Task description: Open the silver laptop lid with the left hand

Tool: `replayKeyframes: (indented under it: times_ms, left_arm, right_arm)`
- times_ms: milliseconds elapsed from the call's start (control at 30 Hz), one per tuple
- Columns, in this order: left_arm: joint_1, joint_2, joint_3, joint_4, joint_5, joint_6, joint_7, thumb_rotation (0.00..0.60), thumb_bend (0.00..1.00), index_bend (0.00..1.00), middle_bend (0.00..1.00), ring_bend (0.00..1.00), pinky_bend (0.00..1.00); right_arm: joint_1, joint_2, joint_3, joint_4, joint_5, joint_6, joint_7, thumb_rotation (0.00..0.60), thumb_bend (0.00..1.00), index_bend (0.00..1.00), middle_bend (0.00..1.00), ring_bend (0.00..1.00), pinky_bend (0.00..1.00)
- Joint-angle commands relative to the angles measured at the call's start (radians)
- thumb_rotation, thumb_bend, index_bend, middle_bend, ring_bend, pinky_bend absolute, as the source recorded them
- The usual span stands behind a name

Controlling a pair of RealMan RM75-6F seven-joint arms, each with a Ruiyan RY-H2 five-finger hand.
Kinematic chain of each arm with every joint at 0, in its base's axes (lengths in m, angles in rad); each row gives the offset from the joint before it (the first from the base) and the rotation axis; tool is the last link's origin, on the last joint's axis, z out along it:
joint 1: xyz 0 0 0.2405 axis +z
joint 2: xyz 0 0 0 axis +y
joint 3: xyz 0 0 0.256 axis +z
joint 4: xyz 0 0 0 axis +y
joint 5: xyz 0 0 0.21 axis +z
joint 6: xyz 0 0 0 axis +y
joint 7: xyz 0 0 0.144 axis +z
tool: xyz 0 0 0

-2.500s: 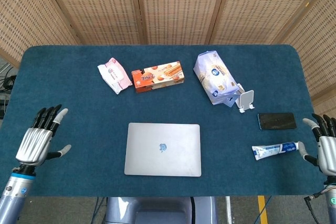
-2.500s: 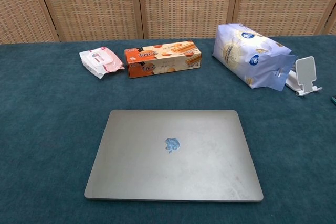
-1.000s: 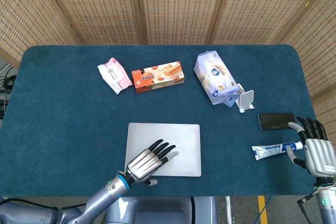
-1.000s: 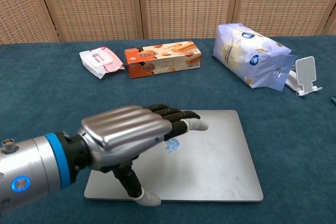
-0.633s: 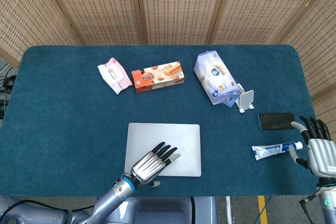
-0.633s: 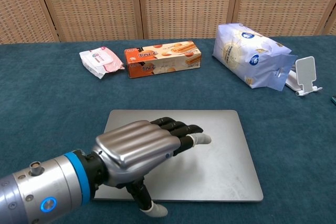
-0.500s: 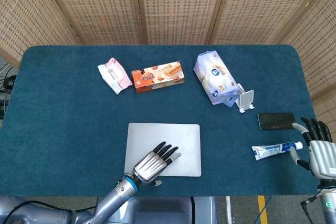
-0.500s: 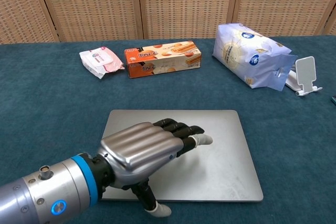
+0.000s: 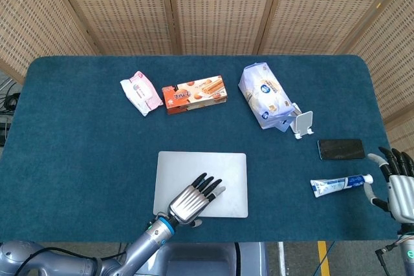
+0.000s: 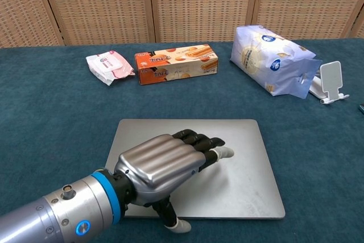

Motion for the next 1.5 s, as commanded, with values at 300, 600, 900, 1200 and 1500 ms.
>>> replayKeyframes:
  times_ms: [300,600,900,1200,1500]
  left_arm:
    - [-0.015,-0.023,-0.01,0.034,-0.021,0.001,0.01,0.549,0.13,0.0,0.0,0.0,0.0]
    - [-0.026,-0.035,-0.009,0.051,-0.044,-0.006,0.023,0.55,0.13,0.0,0.0,0.0,0.0]
    - [-0.033,-0.049,-0.014,0.066,-0.058,0.001,0.026,0.549,0.21,0.0,0.0,0.0,0.0]
    - [-0.05,-0.046,-0.028,0.065,-0.064,0.002,0.029,0.547,0.39,0.0,0.0,0.0,0.0]
    - [-0.059,-0.028,-0.035,0.046,-0.045,0.017,0.031,0.55,0.41,0.0,0.0,0.0,0.0]
  right_arm:
    - [-0.01,0.001,0.001,0.018,0.014,-0.001,0.018,0.6,0.41,0.22,0.1,0.0,0.02]
    - [-0.012,0.002,0.005,0.024,0.021,-0.005,0.022,0.6,0.41,0.22,0.1,0.0,0.02]
    - [-0.014,0.002,0.006,0.031,0.027,-0.01,0.028,0.6,0.41,0.22,0.1,0.0,0.02]
    - [-0.016,0.001,0.009,0.04,0.031,-0.012,0.035,0.6,0.41,0.22,0.1,0.0,0.02]
    - [-0.015,0.002,0.011,0.038,0.031,-0.013,0.035,0.6,0.41,0.22,0.09,0.0,0.02]
